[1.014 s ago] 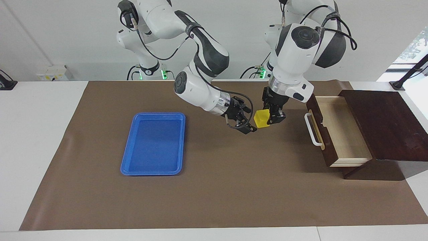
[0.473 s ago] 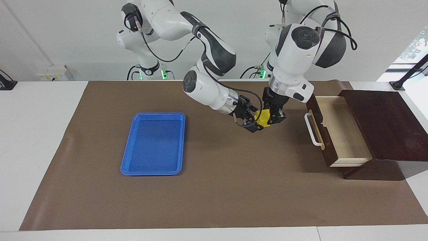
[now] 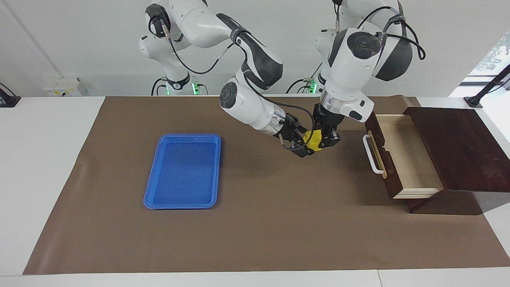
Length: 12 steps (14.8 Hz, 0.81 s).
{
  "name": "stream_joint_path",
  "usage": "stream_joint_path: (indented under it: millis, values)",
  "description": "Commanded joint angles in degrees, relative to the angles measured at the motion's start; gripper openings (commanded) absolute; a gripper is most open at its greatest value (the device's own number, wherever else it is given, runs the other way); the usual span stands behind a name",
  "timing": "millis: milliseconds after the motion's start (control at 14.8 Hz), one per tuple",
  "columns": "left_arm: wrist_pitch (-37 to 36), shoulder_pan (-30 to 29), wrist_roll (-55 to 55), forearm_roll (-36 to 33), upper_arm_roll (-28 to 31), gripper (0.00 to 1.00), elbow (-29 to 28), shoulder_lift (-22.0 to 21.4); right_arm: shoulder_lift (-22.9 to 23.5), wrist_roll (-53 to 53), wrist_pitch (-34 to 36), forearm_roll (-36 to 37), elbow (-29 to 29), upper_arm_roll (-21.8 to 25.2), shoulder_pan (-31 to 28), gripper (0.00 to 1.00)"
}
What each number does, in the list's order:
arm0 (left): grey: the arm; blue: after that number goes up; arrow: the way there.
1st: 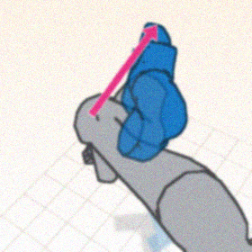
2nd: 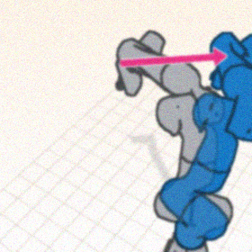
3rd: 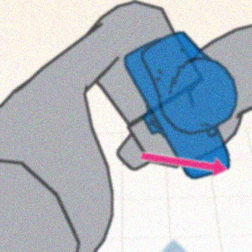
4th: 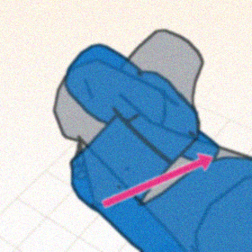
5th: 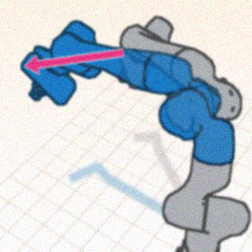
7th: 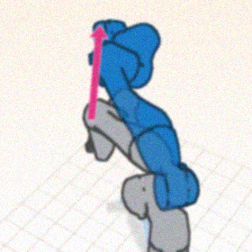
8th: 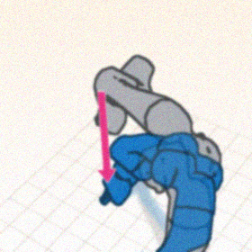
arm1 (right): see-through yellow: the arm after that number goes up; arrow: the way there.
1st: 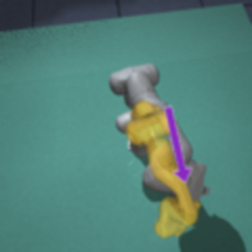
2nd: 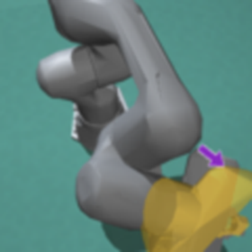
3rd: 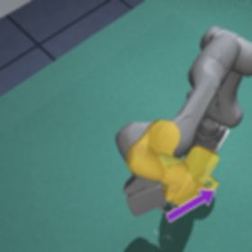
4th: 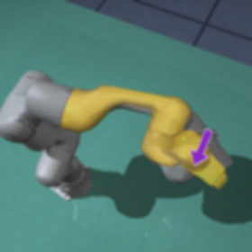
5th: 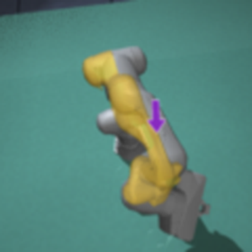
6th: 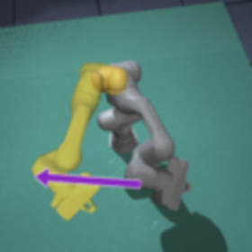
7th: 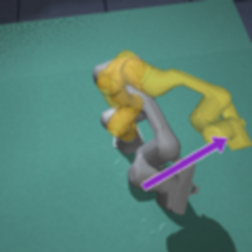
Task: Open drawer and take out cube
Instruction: 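Close the right gripper on the yellow cube beside the left gripper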
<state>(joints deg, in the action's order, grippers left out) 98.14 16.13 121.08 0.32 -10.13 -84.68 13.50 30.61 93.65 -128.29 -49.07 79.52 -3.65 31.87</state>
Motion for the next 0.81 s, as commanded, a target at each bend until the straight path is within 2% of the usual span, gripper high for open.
stream_joint_path:
  millis: [0,68,744]
  values:
    - [0.47,0.57,0.38,-0.93,0.38,0.00,0.66,0.47,0.76,2.15,0.24,1.44,-1.47,-0.13,0.74,0.33]
    - [0.47,0.65,0.29,-0.93,0.38,0.00,0.66,0.56,0.76,2.24,0.15,1.35,-1.47,-0.13,0.91,0.00]
    - [0.56,0.83,0.03,-0.93,0.38,0.00,0.66,0.47,0.85,1.80,0.85,2.31,-3.32,-0.13,0.04,0.00]
